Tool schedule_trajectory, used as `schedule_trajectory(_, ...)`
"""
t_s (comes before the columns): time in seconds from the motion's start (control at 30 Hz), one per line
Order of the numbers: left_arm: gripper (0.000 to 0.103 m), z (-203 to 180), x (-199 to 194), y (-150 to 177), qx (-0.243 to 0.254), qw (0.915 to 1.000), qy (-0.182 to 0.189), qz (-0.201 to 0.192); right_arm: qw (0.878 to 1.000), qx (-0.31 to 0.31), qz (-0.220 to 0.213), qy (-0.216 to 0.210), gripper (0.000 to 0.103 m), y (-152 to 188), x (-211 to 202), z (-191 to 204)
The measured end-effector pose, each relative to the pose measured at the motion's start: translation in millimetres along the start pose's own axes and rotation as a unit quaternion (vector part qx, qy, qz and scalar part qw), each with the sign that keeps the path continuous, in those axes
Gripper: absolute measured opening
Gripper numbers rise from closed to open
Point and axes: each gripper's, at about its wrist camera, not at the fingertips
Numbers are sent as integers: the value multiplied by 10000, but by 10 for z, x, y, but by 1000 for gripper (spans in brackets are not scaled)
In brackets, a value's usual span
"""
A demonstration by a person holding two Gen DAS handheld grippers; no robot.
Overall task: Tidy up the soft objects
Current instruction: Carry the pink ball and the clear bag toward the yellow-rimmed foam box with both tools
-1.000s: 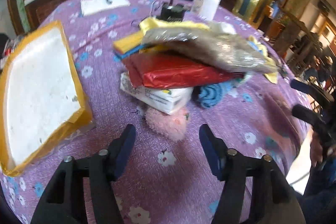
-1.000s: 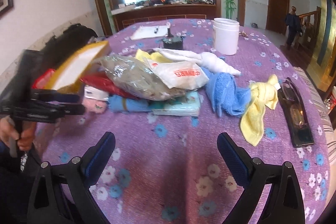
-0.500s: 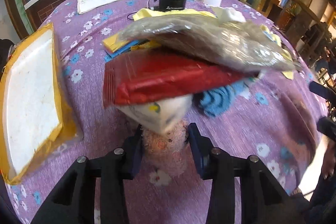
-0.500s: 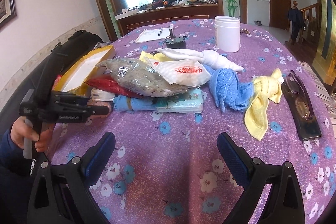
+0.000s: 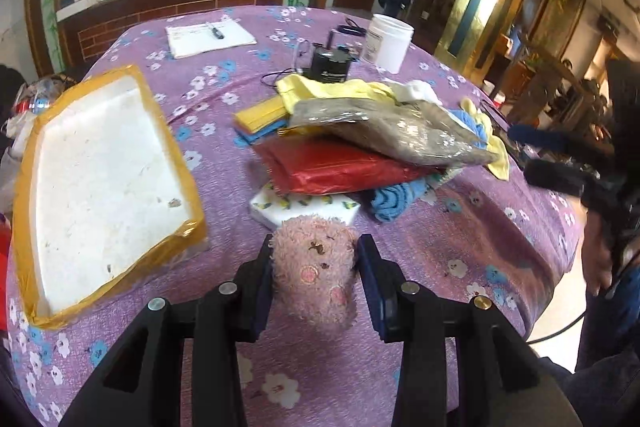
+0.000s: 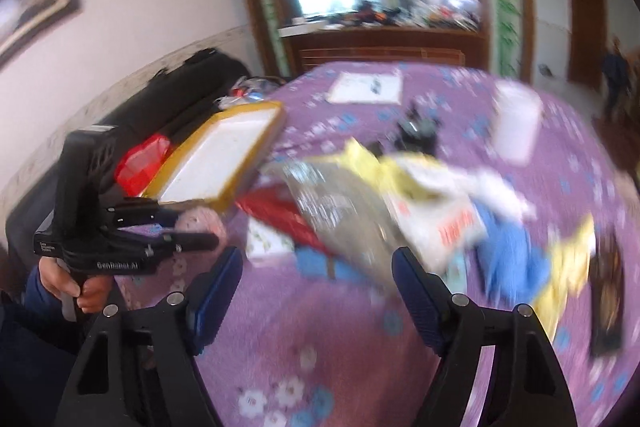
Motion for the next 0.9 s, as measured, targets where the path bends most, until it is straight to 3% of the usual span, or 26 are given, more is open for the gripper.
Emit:
schedule_trajectory(0.23,39,121,-89,66,-120,9999,23,-116,9915,-764,1027,-211,82,-292,842,-265)
schedule_trajectory(0.33,39,148,-140,75,-115,9998,41,-166,9894,-421,1290,-523,82,-231,1101,-511)
schedule_trajectory(0.4,39,161,-152,84,-112,9998,50,-181,9860,-30,1344,-986,82,-152,1220,-595)
schedule_trajectory(0.47,39,186,-130,67,-126,9998,55,-158,9867,194,1252,-1017,74,-89,1224,-591)
schedule_trajectory(0.5,39,194,-115,63,-139,9998,48,-146,9870,259,1181,-1061,58,-71,1183,-553)
schedule_trajectory(0.63,39,215,-69,43,-186,9997,52,-121,9909,188,967,-919,26,-100,930,-312)
schedule_trajectory(0.9,39,201,0,27,-243,9996,66,-104,9973,547,176,-452,22,-104,386,-50)
Point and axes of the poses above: each gripper's, at about its wrist camera, not at the fingertips, and x roughly the way its jaws point, z to its left, y to its underside, and after that the axes turned 11 degrees about -x, right-handed
